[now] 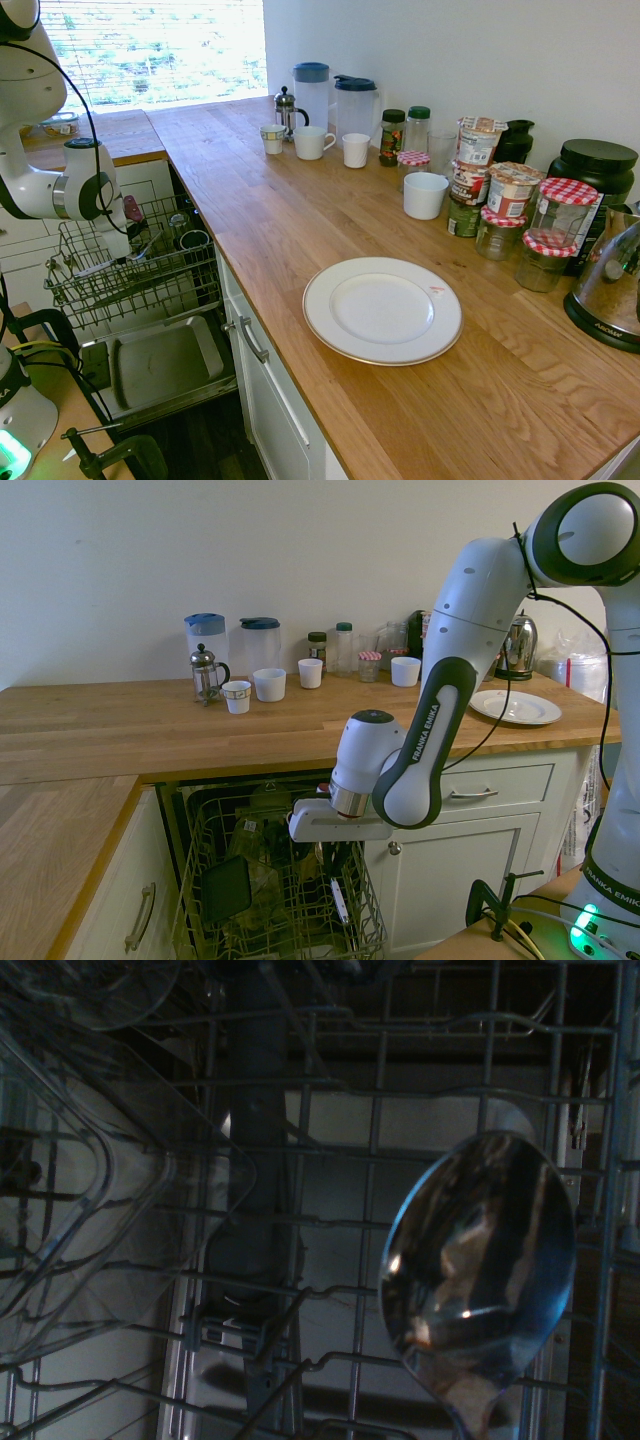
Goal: Put the spoon in the dishwasher
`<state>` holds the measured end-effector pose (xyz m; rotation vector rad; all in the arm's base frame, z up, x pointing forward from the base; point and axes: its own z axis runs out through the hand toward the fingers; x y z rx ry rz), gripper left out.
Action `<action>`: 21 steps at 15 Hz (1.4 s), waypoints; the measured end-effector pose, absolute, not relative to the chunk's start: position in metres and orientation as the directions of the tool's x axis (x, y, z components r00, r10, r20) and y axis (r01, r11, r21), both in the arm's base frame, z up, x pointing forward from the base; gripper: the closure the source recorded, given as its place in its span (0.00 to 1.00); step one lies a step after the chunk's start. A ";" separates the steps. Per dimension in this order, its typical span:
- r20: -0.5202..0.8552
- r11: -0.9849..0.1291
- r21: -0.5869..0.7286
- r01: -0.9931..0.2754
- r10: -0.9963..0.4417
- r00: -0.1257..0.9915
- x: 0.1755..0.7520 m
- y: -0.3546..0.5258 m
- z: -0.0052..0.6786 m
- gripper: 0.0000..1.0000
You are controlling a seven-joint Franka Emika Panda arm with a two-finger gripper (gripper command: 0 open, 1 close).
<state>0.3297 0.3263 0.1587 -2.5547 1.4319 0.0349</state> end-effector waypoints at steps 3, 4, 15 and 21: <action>-0.130 -0.498 -0.159 -0.853 -0.845 0.518 0.337 0.330 0.147 1.00; -0.131 -0.496 -0.156 -0.854 -0.847 0.516 0.338 0.331 0.144 1.00; -0.136 -0.506 -0.144 -0.850 -0.841 0.523 0.351 0.339 0.134 0.00; -0.135 -0.507 -0.146 -0.850 -0.841 0.525 0.349 0.345 0.133 0.00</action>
